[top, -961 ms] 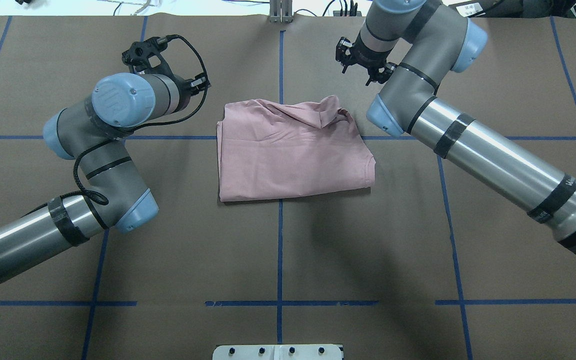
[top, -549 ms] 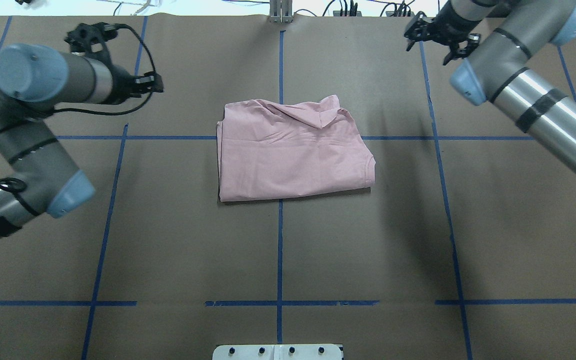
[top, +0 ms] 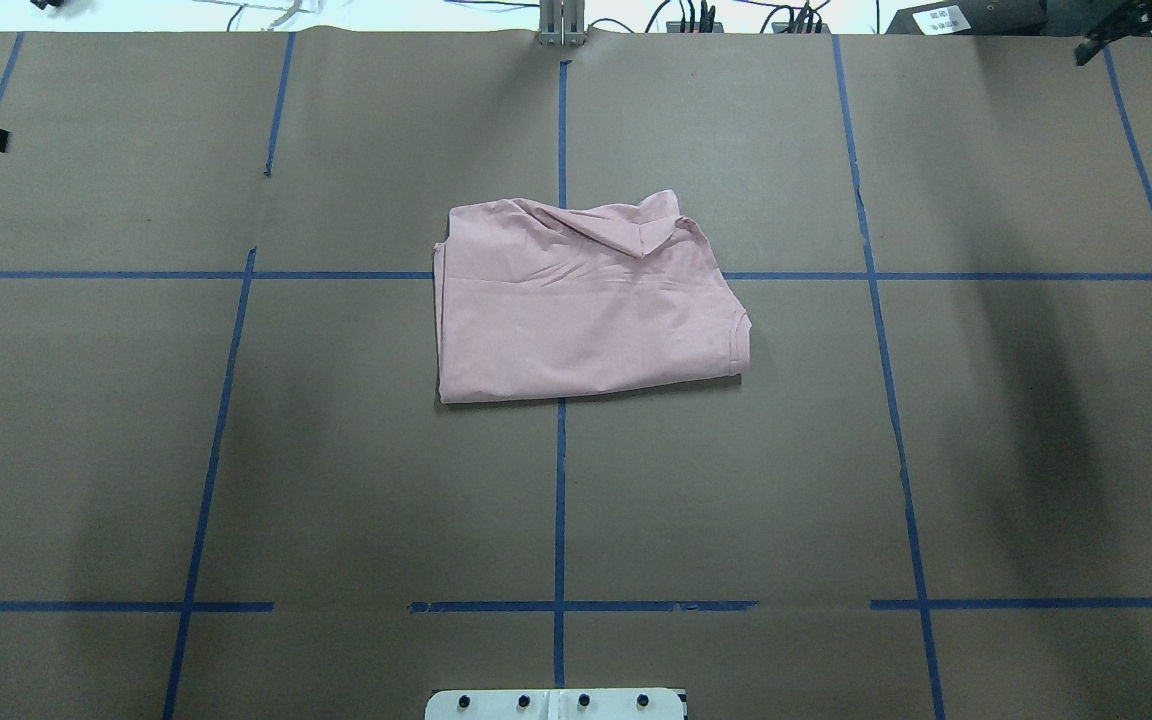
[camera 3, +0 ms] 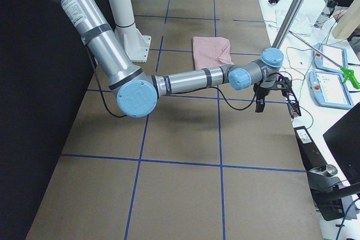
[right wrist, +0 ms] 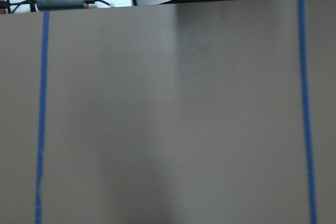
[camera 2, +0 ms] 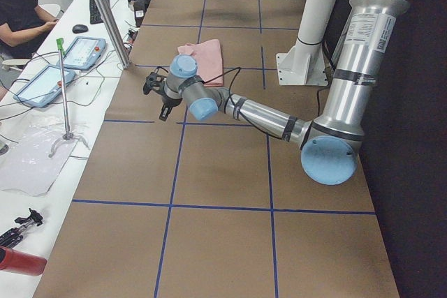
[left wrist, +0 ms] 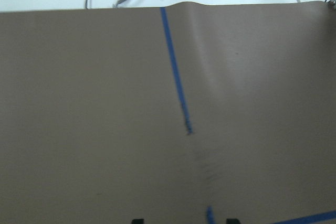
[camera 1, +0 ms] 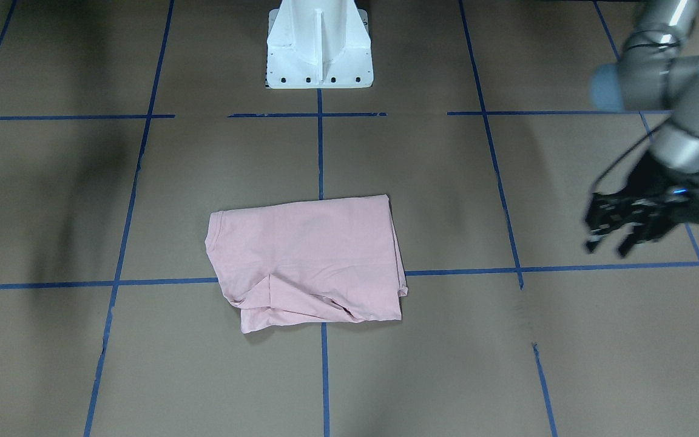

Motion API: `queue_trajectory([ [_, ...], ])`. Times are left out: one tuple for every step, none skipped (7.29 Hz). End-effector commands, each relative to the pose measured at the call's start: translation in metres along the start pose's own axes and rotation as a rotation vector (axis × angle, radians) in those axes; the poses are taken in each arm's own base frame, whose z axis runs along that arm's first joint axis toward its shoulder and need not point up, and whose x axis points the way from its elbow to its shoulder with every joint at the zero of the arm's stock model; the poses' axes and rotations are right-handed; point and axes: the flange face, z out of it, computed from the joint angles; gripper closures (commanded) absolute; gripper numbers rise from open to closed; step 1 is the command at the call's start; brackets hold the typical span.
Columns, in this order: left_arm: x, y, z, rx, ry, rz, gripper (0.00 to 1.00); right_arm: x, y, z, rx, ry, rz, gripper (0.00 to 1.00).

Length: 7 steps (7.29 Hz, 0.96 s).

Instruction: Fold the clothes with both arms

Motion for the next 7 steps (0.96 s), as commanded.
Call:
queue_trajectory([
  [-0.113, 0.022, -0.085, -0.087, -0.08, 0.118, 0.39, 0.097, 0.066, -0.052, -0.021, 0.034, -0.101, 0.0],
  [-0.142, 0.033, -0.102, -0.165, -0.097, 0.134, 0.38, 0.115, 0.111, -0.051, -0.027, 0.035, -0.123, 0.0],
  [-0.161, 0.048, -0.124, -0.207, -0.111, 0.055, 0.35, 0.121, 0.148, -0.05, -0.027, 0.034, -0.126, 0.0],
  [-0.178, 0.109, -0.116, -0.266, -0.097, -0.021, 0.0, 0.12, 0.161, -0.052, -0.024, 0.025, -0.125, 0.0],
  [-0.175, 0.127, -0.119, -0.278, -0.113, -0.036, 0.0, 0.12, 0.16, -0.048, -0.032, 0.02, -0.121, 0.0],
  [-0.178, 0.156, -0.115, -0.321, -0.095, -0.09, 0.0, 0.118, 0.16, -0.049, -0.032, 0.012, -0.113, 0.0],
  [-0.177, 0.185, -0.115, -0.331, -0.089, -0.096, 0.0, 0.117, 0.161, -0.046, -0.041, -0.015, -0.109, 0.0],
])
